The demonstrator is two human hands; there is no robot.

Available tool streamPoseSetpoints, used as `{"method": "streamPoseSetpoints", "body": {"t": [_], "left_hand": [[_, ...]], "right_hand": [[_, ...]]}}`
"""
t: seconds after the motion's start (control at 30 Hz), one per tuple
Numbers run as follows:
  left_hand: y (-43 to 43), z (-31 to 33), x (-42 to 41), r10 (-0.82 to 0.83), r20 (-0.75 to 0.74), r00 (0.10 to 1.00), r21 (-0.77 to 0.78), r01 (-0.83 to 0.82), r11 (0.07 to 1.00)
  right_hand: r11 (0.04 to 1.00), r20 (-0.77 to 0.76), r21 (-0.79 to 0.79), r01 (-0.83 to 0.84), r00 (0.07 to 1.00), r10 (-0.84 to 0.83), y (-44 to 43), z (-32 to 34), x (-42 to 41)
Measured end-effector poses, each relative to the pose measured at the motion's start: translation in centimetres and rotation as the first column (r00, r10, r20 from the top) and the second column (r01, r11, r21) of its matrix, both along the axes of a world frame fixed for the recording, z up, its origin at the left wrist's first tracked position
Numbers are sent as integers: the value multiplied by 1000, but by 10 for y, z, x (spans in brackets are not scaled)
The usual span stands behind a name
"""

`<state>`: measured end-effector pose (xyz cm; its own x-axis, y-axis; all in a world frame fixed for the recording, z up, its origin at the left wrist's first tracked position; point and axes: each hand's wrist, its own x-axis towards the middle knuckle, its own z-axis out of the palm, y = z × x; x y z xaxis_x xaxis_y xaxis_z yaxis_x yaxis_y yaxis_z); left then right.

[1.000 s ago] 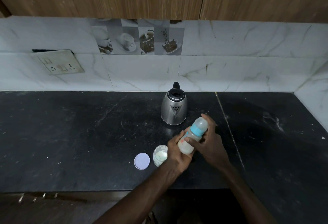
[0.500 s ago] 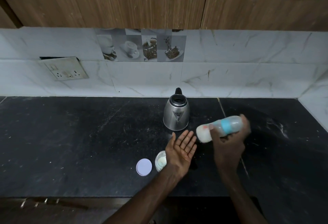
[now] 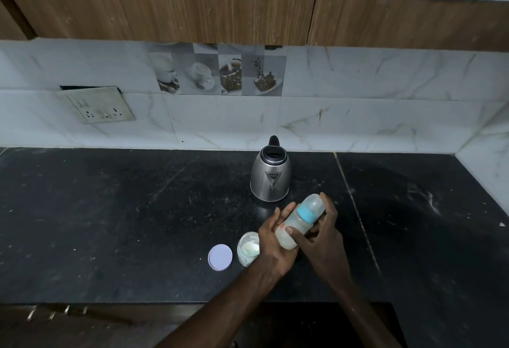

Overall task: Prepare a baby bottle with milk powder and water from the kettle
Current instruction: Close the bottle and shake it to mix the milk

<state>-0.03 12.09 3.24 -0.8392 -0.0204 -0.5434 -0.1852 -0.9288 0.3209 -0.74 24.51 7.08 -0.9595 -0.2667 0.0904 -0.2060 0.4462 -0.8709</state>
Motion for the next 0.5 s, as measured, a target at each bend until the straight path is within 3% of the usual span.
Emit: {"method": "streamPoseSetpoints", "body": {"t": [0.1,0.17,0.23,0.33,0.37,0.43,0.5], "left_hand": [[3,-4,1,-19,5,1000,-43,19,999],[3,-7,3,-7,12,1000,-98,8,995],[2,-7,2,14,28,1000,-108,-11,994],[2,-15,6,27,71,997,-92,-21,996],[1,-15,8,26,82,996,-119,-16,993],[-1,-17,6,29,75,997,-168,-16,986],[-1,-14,8,57,54,997,-126,-50,991]], "right_hand": [[998,-65,50,25,998,-22,7,12,-13],[960,-148,-155,235,955,-258,11,19,-21],[906,-113,-296,303,931,-348,12,23,-24],[998,53,-55,16,999,-13,12,16,-17],[998,34,-41,42,999,-41,13,17,-16],[933,-75,-239,269,953,-294,16,13,-19],[904,-5,-277,326,940,-341,5,14,-14]]}}
